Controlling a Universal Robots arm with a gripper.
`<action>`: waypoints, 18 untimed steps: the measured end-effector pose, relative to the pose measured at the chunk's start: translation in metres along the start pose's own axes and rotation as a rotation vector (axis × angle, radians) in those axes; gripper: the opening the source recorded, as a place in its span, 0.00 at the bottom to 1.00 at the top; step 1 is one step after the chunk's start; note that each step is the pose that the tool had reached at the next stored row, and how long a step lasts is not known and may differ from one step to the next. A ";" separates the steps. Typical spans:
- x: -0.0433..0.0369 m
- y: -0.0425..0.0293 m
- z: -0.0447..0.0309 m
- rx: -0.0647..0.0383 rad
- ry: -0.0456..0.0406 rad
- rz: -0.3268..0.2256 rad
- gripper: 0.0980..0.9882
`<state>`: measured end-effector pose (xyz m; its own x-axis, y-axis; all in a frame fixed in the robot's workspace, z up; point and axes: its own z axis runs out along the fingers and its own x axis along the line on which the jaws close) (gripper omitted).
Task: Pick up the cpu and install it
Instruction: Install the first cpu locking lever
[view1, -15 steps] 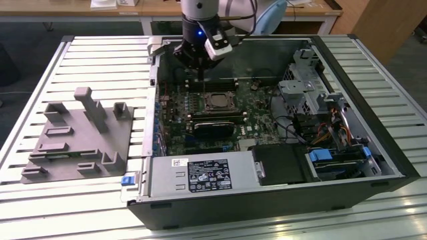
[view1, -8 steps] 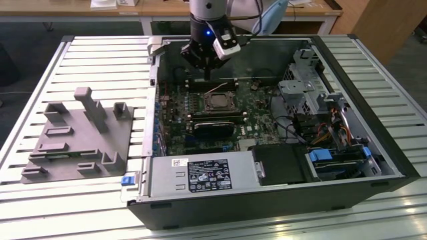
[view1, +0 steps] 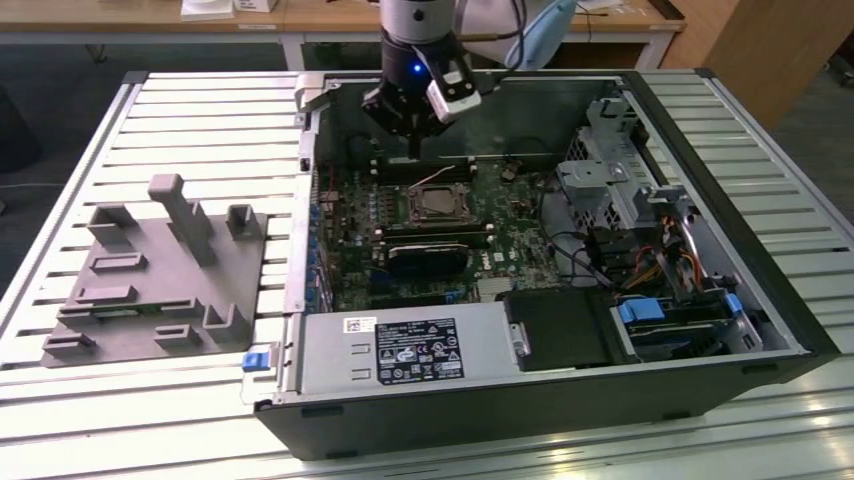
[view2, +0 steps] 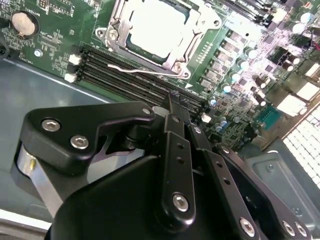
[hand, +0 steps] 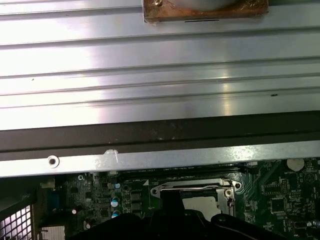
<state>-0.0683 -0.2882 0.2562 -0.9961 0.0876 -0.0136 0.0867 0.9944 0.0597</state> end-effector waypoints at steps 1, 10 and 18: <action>-0.0003 -0.0001 0.0006 0.000 0.0002 0.000 0.01; -0.0098 0.0001 0.0118 0.000 0.0008 -0.016 0.01; -0.0114 -0.0003 0.0214 0.000 -0.0016 -0.019 0.01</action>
<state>-0.0565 -0.2882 0.2350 -0.9975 0.0688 -0.0164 0.0677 0.9959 0.0598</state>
